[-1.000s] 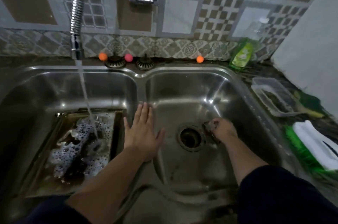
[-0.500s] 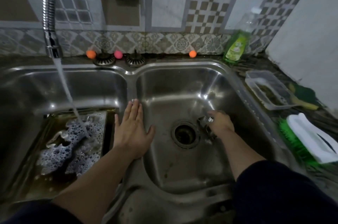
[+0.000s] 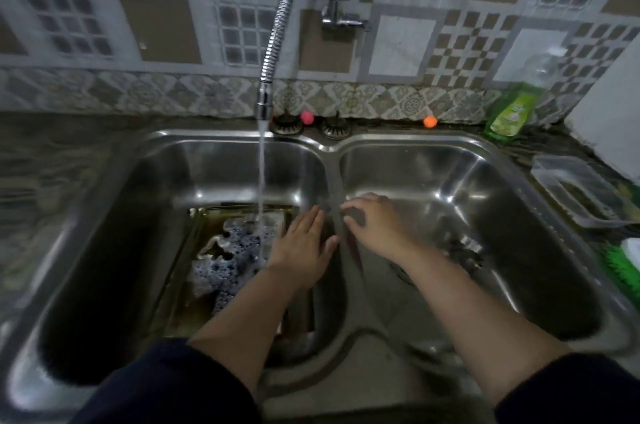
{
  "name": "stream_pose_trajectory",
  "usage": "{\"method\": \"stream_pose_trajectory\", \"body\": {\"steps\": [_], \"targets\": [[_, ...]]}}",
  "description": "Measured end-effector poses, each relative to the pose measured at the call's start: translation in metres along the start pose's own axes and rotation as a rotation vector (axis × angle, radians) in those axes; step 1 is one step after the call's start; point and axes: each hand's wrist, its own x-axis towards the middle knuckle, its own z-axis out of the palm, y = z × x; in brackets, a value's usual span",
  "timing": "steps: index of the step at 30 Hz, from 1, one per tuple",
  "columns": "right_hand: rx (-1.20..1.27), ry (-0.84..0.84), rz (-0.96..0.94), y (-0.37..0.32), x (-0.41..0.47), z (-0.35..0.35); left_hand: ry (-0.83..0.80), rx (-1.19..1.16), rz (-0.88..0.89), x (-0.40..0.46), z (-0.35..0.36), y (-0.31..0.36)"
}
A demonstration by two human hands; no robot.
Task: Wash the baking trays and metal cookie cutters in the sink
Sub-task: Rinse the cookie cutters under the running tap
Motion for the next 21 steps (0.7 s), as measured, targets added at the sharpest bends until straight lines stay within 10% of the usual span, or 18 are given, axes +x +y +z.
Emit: {"method": "stream_pose_trajectory", "body": {"steps": [9,21], "targets": [[-0.189,-0.35,-0.218,-0.112,0.022,0.101,-0.2,0.039,-0.376,-0.039,-0.006,-0.127],[0.152,-0.21,0.304,-0.124,0.044,0.156,-0.346,0.046,-0.343,-0.046,-0.001,-0.16]]}}
